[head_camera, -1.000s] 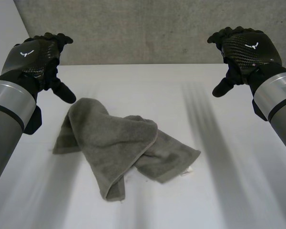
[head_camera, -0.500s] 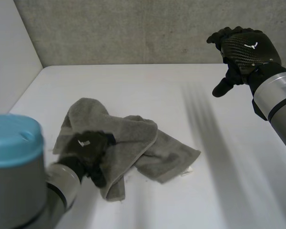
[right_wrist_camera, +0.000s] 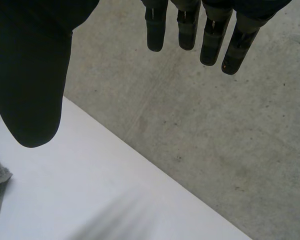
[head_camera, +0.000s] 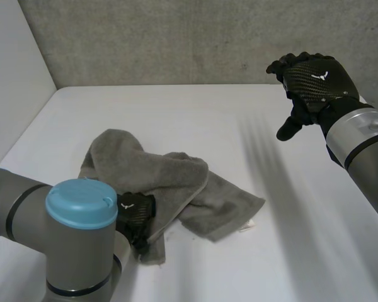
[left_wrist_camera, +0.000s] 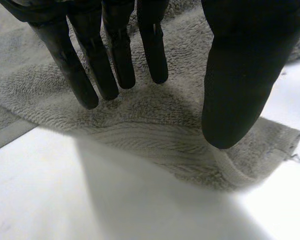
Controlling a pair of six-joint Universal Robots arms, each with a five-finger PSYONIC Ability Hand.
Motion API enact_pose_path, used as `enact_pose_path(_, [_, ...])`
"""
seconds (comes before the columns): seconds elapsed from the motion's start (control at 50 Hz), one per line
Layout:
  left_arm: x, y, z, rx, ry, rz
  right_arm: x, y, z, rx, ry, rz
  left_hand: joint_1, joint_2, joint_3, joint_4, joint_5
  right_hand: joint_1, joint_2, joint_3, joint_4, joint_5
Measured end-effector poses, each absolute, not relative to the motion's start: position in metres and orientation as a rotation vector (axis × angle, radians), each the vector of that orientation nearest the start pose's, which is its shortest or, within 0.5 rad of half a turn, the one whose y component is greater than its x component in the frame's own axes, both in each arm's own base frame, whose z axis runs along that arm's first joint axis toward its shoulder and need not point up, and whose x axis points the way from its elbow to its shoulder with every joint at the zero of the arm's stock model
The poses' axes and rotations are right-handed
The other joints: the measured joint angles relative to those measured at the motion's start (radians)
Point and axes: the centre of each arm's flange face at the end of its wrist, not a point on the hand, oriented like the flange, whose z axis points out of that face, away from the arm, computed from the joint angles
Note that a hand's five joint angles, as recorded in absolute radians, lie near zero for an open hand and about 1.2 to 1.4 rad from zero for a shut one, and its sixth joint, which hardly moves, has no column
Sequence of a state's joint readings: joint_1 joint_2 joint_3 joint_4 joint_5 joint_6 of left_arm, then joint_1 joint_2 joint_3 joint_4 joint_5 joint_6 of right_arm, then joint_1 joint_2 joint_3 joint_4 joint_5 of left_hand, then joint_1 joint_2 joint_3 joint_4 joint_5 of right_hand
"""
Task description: Fold the towel.
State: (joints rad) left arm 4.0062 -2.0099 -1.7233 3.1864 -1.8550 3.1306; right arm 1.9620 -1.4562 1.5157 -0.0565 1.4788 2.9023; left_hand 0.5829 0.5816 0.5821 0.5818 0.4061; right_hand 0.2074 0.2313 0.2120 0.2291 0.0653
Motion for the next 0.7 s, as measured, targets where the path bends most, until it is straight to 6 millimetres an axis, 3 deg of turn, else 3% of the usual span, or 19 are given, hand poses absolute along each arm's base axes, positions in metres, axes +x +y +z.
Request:
enact_pose_path(0.34, [-0.288, -0.170, 0.126, 0.764, 2.716, -1.608, 0.257, -0.256, 0.288, -0.767, 1.998, -2.072, 0.017, 0.019, 0.019, 0.019, 0.020, 0.000, 0.000, 0.000, 0.000, 0.000])
enact_pose_path(0.7, [-0.306, -0.155, 0.130, 0.860, 2.711, -1.658, 0.257, -0.258, 0.280, -0.776, 2.024, -2.045, -0.009, -0.010, -0.010, -0.011, -0.011, 0.000, 0.000, 0.000, 0.000, -0.001])
